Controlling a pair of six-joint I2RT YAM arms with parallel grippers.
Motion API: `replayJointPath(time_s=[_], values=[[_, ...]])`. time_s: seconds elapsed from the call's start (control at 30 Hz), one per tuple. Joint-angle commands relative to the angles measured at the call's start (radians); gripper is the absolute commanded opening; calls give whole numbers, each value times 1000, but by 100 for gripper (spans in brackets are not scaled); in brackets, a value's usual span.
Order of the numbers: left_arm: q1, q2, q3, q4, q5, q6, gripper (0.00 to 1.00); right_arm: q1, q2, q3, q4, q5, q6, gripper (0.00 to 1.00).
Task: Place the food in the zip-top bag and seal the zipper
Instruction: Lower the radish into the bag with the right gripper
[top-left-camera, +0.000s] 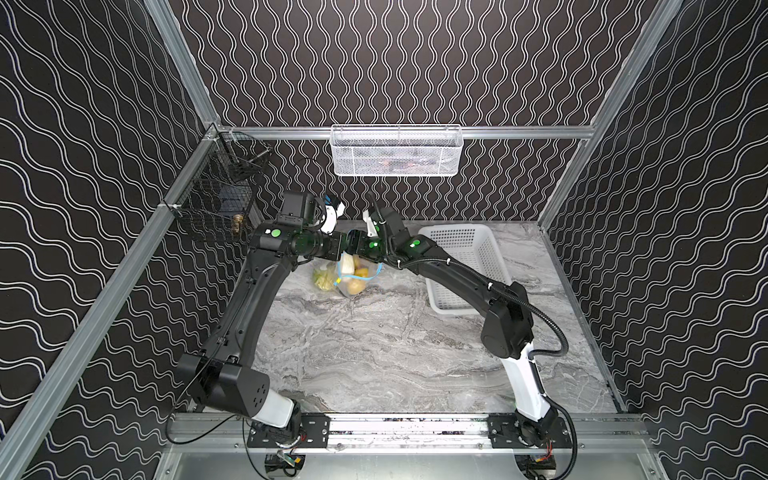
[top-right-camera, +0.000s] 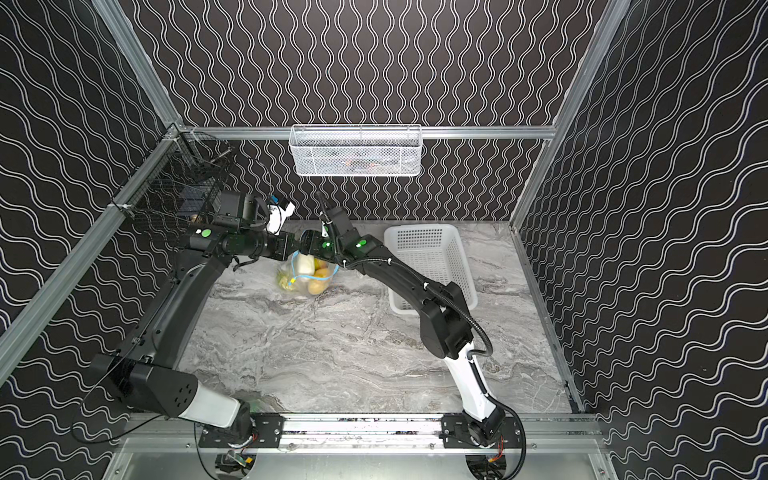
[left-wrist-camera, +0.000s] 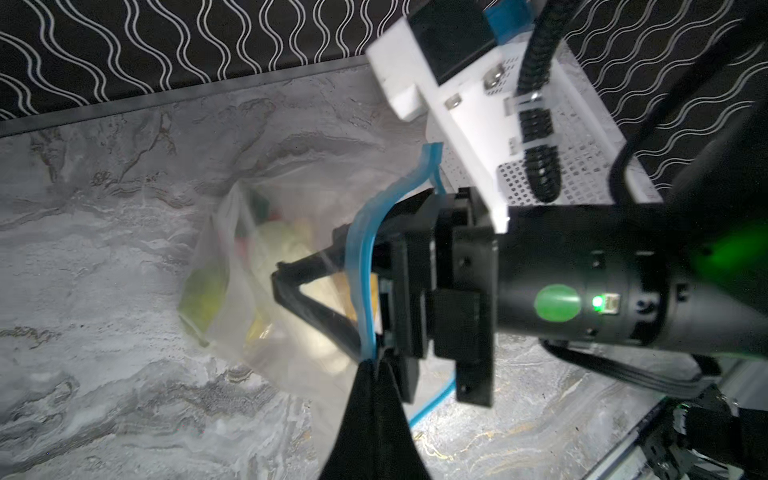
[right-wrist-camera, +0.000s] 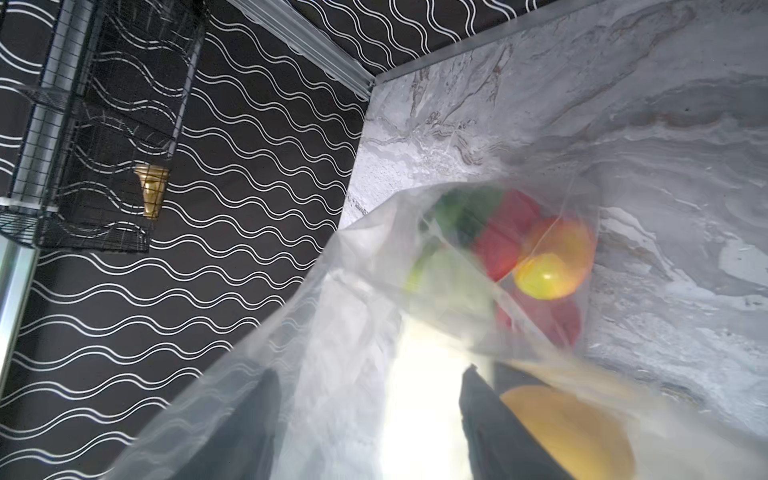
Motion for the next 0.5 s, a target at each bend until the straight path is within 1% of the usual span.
replayJointPath(time_s=[0.0, 0.1, 0.13, 0.17, 0.27, 0.33, 0.47], values=[[2, 16, 35, 36, -27, 15, 0, -10, -16, -14, 25, -31, 13, 73], [2, 46, 75, 20, -14, 18, 0, -18, -44, -38, 40, -51, 4, 79], [2, 55, 82, 20, -17, 18, 0, -21, -55, -52, 48, -64, 5, 84], [3, 61, 87, 20, -20, 16, 0, -23, -67, -61, 48, -77, 1, 98], [3, 67, 89, 24, -17, 14, 0, -24, -108, -104, 41, -82, -30, 99], [3, 60, 76, 34, -16, 9, 0, -24, -138, -157, 68, -101, -52, 99], [3, 45, 46, 49, -12, 11, 0, -24, -198, -256, 116, -116, -58, 99]])
